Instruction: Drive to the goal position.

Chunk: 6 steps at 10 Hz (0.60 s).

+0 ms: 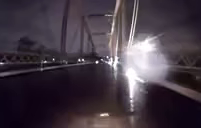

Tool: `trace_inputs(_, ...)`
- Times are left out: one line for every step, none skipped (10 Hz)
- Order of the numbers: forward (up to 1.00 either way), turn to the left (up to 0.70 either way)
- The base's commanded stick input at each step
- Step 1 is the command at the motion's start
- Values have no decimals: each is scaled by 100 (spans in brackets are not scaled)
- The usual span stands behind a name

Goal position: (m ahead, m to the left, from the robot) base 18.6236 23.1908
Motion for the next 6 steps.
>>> trace_inputs(100, 0)
trace_inputs(100, 0)
trace_inputs(100, 0)
trace_inputs(100, 0)
trace_inputs(100, 0)
trace_inputs(100, 0)
